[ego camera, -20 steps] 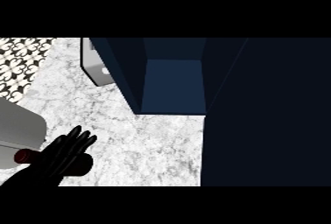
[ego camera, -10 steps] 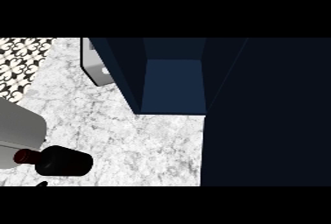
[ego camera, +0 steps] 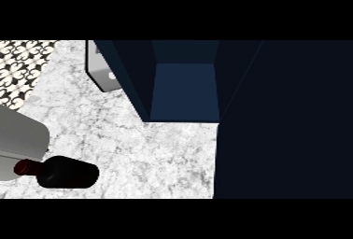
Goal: Pick up the wine, place it into the cabinet and close the cabinet
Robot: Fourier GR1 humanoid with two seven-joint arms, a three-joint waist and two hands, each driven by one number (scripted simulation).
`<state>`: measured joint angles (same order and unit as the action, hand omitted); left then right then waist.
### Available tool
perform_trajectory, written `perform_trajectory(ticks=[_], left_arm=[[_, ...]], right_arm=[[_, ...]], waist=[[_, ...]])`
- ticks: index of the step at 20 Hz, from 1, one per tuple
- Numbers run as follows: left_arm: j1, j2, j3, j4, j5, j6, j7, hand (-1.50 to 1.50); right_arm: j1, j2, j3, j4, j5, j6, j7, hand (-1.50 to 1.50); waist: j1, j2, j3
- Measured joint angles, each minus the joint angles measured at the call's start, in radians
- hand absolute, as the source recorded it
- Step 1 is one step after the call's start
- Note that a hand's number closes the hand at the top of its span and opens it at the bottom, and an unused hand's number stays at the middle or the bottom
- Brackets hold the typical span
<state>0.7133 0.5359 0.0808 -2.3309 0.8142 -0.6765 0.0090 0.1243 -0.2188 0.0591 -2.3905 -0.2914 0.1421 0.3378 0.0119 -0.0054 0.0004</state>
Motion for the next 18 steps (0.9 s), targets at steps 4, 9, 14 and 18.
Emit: perform_trajectory(ticks=[4,9,14,18], left_arm=[[0.025,0.04,0.054,0.003,0.059,0.004,-0.012,-1.5],[0.047,0.086,0.147,0.002,0.148,0.027,-0.02,-1.5],[0.032,0.117,0.224,0.005,0.244,0.049,-0.009,-1.5],[0.007,0.154,0.302,0.007,0.359,0.062,0.022,-1.5]], right_arm=[[-0.034,0.009,0.025,-0.004,0.006,-0.031,0.031,-1.5],[-0.045,0.006,0.027,-0.006,0.011,-0.041,0.047,-1.5],[-0.059,-0.003,-0.005,-0.009,0.012,-0.042,0.059,-1.5],[-0.085,-0.008,-0.018,-0.01,0.013,-0.044,0.079,-1.5]], waist=[[-0.002,0.0,0.0],[-0.006,0.001,0.0],[-0.01,0.001,0.0],[-0.011,0.002,0.0]])
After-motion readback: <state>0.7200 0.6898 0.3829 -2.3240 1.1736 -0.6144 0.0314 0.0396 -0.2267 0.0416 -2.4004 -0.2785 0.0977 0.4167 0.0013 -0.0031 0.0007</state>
